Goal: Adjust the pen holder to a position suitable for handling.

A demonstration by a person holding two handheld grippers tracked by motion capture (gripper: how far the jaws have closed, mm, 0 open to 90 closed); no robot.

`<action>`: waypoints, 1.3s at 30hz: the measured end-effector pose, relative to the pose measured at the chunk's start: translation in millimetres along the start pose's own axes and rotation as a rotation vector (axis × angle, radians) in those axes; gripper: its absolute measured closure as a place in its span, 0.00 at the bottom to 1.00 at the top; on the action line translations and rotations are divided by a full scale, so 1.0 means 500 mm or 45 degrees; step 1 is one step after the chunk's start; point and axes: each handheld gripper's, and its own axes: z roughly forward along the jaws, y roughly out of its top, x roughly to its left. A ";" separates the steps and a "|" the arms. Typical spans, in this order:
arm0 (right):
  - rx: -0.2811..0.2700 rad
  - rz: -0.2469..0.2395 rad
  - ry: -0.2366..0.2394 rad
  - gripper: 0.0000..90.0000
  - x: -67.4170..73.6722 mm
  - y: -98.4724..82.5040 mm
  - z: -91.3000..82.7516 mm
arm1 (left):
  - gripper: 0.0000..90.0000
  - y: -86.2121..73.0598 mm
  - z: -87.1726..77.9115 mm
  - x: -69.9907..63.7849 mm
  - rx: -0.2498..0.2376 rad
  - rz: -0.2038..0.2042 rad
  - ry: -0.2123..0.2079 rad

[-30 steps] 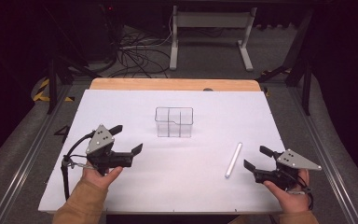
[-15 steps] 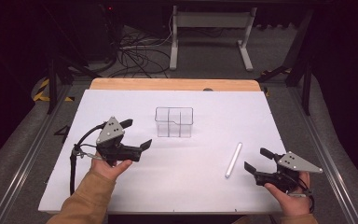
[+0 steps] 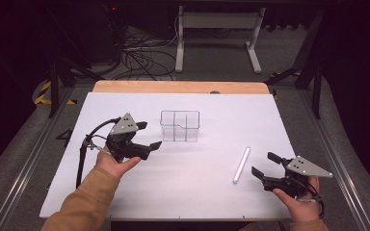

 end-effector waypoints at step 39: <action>0.013 0.040 0.045 0.21 -0.010 -0.007 0.007 | 0.44 0.074 0.176 0.064 0.327 0.094 -0.050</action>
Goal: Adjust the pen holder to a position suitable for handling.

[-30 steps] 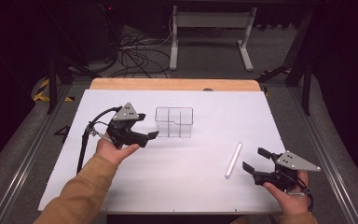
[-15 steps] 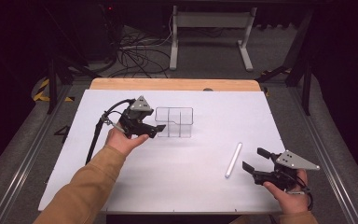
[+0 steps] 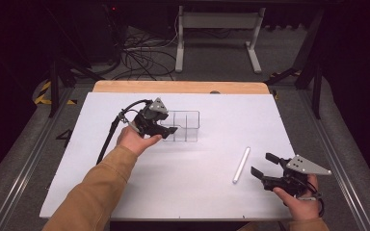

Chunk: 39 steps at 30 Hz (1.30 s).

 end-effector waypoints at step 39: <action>0.015 0.012 0.034 0.21 -0.001 -0.007 0.006 | 0.76 0.035 0.070 -0.003 0.408 0.125 -0.042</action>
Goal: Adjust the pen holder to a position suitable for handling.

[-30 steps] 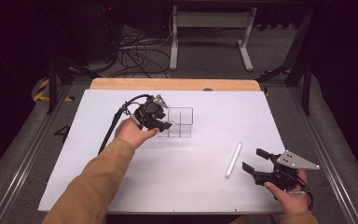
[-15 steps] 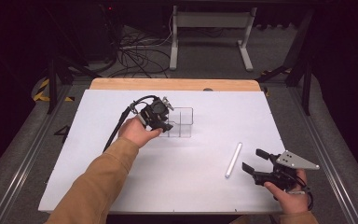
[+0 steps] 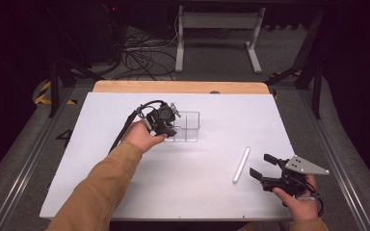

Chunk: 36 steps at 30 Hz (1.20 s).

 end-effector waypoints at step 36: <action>0.013 0.010 0.034 0.21 0.008 0.000 0.008 | 0.97 -0.062 -0.073 -0.097 -0.035 0.551 -0.362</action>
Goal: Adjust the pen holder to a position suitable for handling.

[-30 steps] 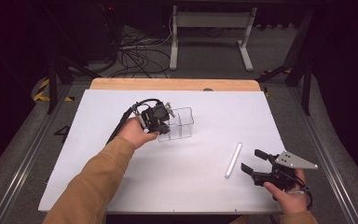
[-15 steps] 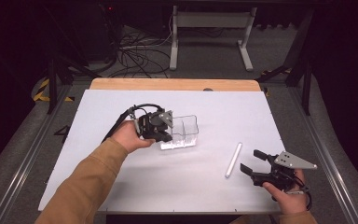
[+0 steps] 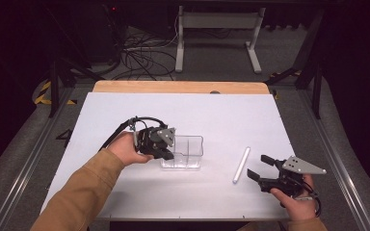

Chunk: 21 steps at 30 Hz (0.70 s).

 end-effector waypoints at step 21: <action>0.016 0.000 0.007 0.21 0.003 -0.001 0.005 | 0.96 -0.019 0.015 -0.017 -0.037 -0.013 -0.018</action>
